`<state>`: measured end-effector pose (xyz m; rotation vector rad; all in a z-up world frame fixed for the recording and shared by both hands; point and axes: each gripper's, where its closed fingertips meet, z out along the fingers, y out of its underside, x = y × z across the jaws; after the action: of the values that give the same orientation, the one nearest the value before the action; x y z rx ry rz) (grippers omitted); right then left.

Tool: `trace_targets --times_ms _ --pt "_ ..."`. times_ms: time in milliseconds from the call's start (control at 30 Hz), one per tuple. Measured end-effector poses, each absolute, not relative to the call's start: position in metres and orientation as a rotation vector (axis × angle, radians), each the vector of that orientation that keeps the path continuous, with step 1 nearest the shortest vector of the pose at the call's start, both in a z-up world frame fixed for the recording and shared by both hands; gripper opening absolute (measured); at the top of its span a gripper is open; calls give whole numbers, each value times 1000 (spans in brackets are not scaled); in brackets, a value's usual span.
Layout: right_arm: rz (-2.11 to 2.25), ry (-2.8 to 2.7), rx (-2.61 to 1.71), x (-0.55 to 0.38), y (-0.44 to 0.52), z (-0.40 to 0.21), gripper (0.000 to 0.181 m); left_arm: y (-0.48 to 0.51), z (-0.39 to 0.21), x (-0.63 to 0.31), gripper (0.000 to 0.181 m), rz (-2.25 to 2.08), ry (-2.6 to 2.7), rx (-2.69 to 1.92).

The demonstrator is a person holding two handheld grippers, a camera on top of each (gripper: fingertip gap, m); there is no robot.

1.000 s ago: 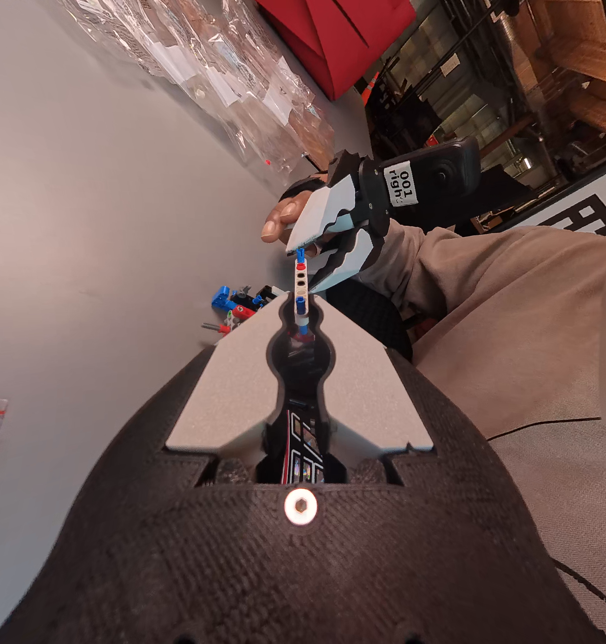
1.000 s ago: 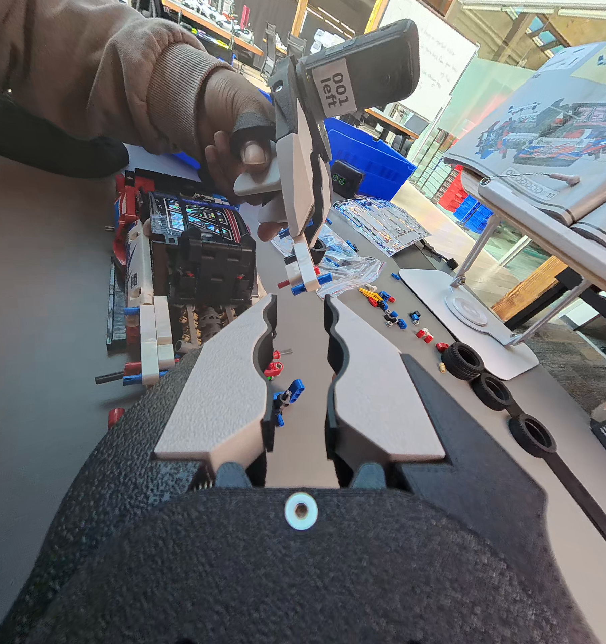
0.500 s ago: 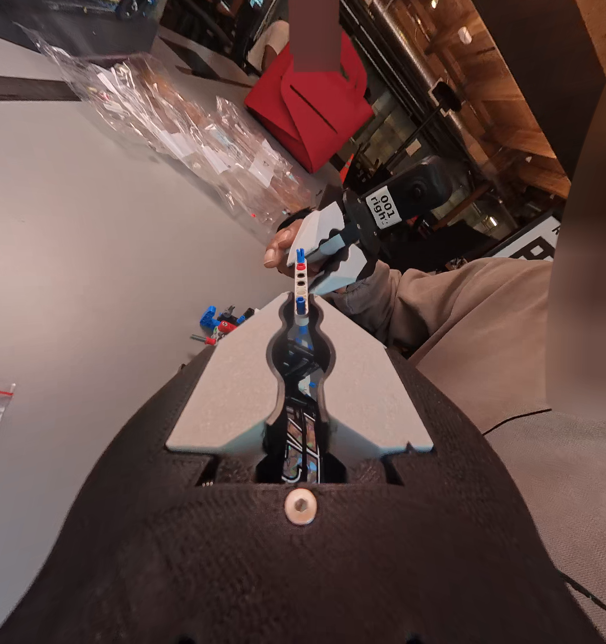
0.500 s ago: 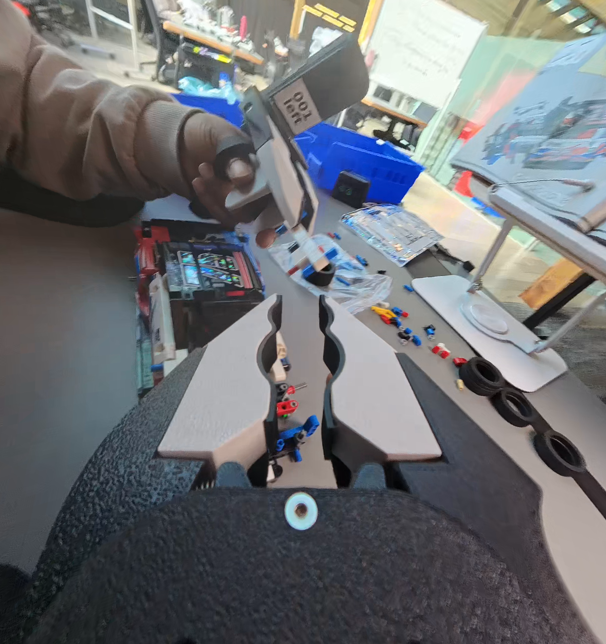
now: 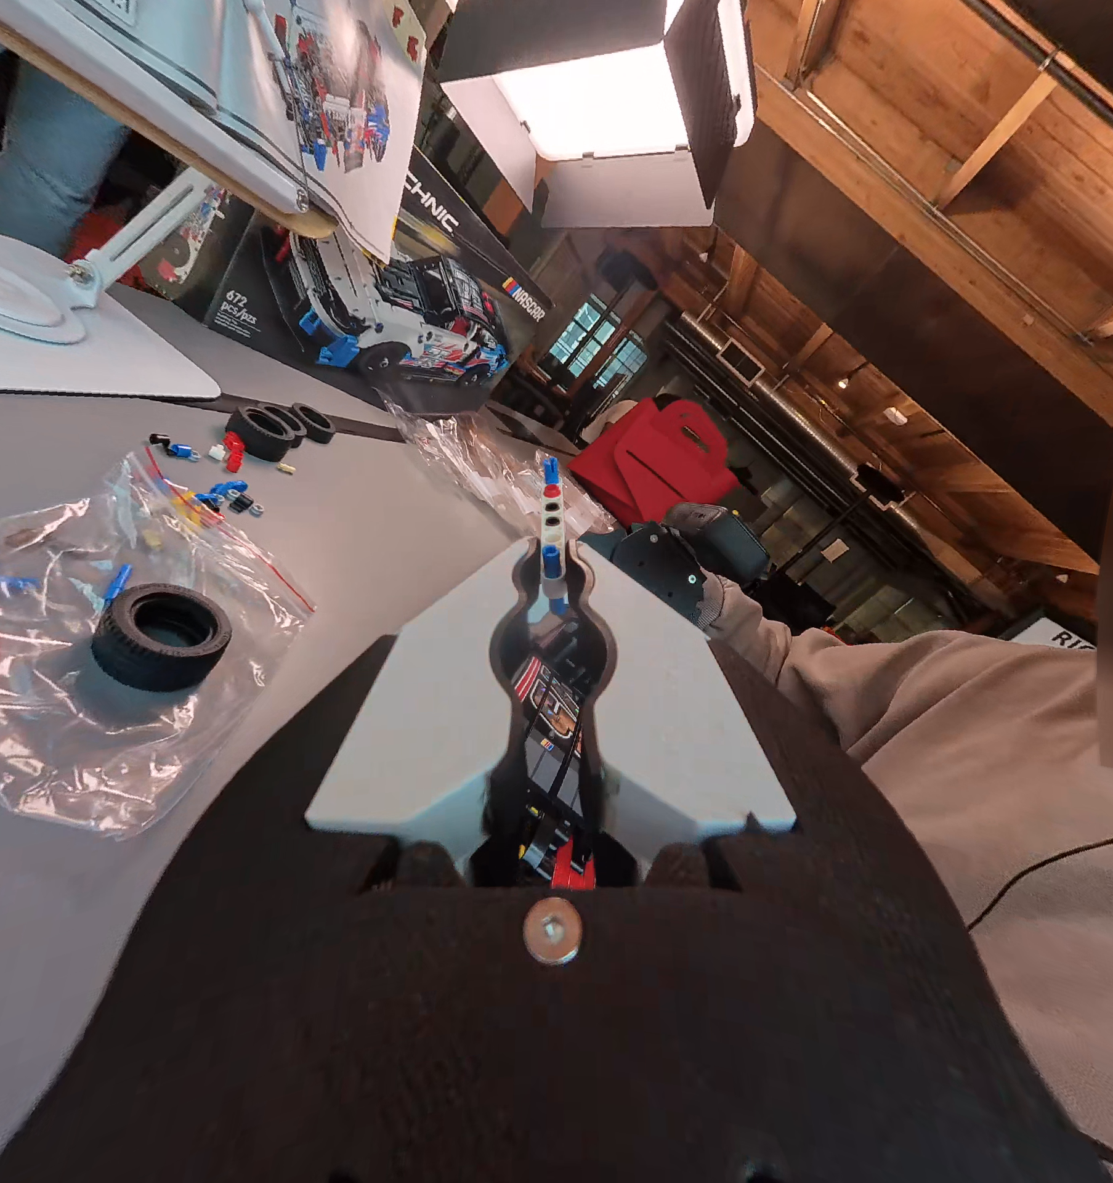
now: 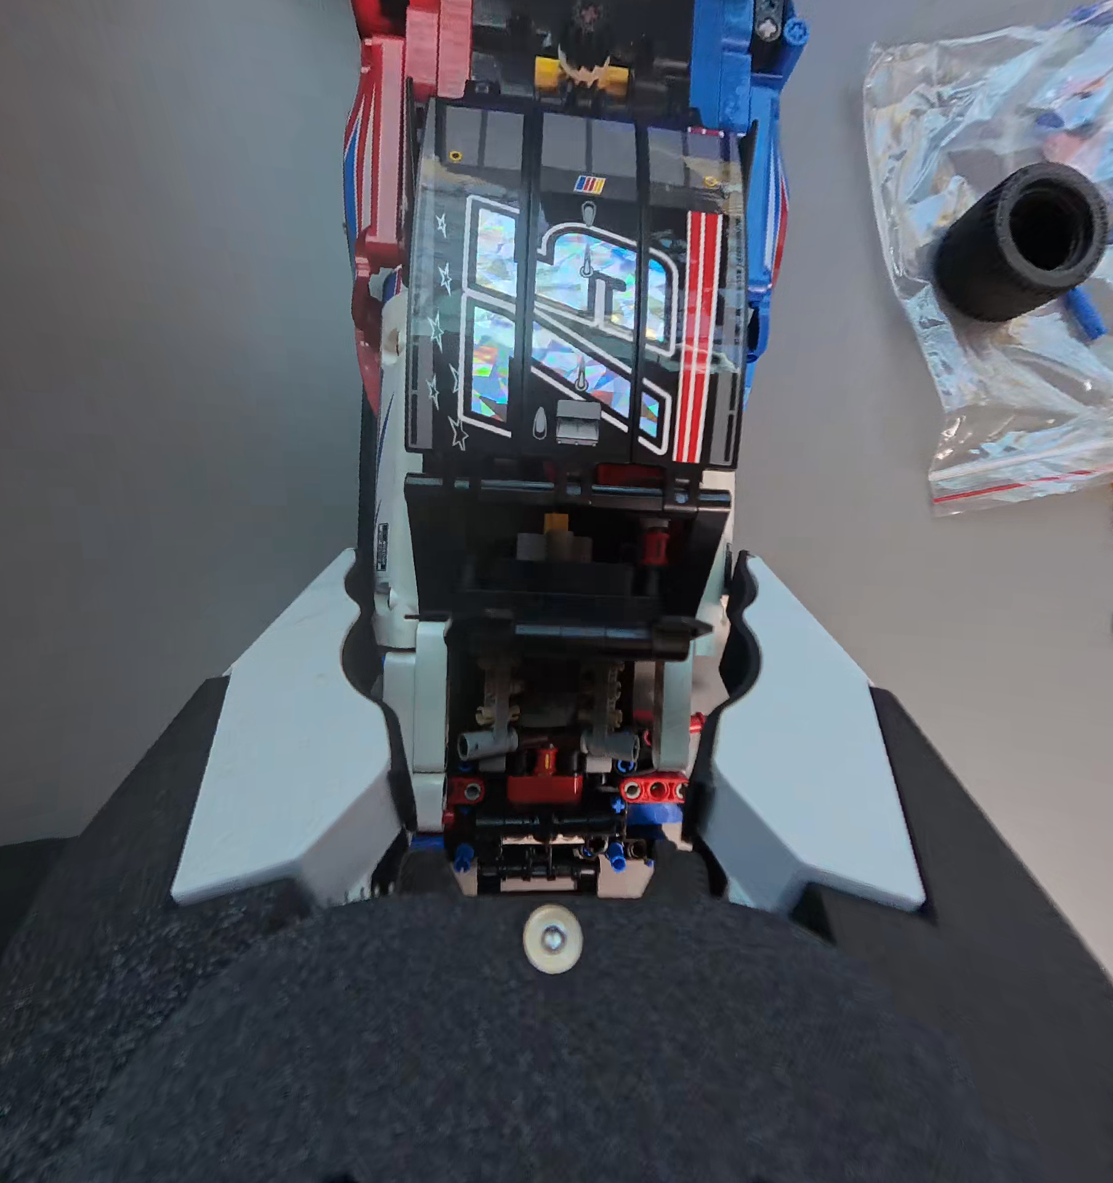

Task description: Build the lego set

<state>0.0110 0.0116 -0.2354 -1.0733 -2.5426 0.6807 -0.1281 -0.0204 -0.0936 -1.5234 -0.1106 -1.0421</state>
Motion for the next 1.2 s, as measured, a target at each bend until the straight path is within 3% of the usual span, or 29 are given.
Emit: trace_targets --times_ms 900,1200 --pt "233 -2631 -1291 58 182 -239 108 -16 -149 -90 5 -1210 -160 -1603" --pt "280 -2466 -1356 60 191 -220 103 -16 -151 -92 5 -1217 -175 -1601"
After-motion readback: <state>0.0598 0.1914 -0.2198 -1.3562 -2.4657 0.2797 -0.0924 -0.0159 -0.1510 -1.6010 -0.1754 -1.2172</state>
